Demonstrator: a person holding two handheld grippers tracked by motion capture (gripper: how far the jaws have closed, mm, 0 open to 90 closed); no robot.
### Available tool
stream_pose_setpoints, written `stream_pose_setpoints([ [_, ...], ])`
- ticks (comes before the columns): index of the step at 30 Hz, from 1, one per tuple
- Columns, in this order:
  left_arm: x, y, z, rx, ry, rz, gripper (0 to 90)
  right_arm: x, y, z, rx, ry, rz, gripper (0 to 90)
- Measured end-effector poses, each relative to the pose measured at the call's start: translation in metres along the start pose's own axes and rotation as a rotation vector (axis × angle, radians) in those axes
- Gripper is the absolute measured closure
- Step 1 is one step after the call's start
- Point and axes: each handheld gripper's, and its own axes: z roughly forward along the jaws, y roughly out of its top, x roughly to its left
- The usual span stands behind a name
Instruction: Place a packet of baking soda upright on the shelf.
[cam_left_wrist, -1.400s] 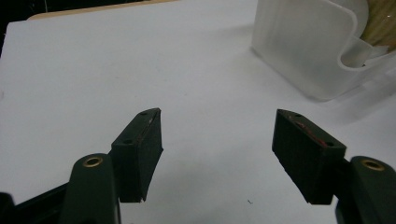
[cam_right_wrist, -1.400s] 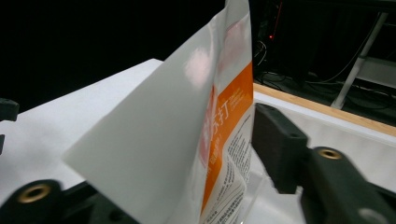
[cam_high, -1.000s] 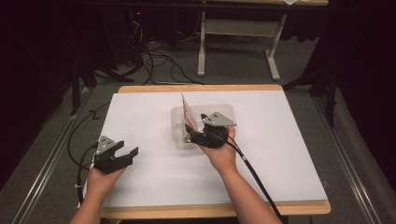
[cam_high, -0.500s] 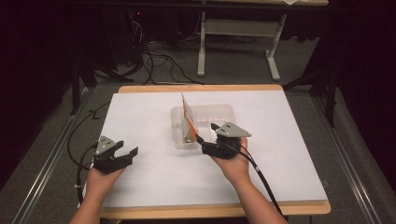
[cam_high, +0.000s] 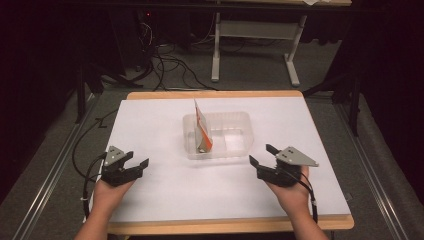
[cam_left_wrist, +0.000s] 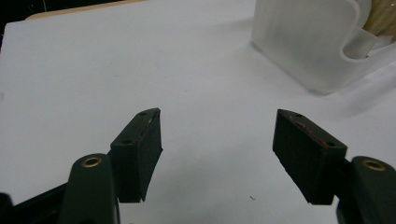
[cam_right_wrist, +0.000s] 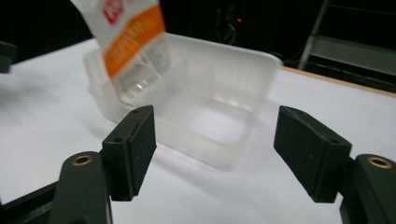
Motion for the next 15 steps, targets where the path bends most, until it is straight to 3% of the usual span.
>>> stream_pose_setpoints([
  [4, -0.001, 0.000, 0.001, 0.007, 0.002, 0.006, 33.0, -0.028, -0.024, -0.024, 0.046, -0.068, 0.025, 29.7],
  [10, -0.006, -0.001, 0.001, 0.015, -0.007, 0.019, 32.8, -0.066, -0.067, -0.051, 0.164, -0.153, 0.079, 29.7],
  [15, -0.010, -0.001, 0.001, 0.025, -0.007, 0.030, 32.6, -0.086, -0.068, -0.058, 0.146, -0.212, 0.149, 28.9],
])
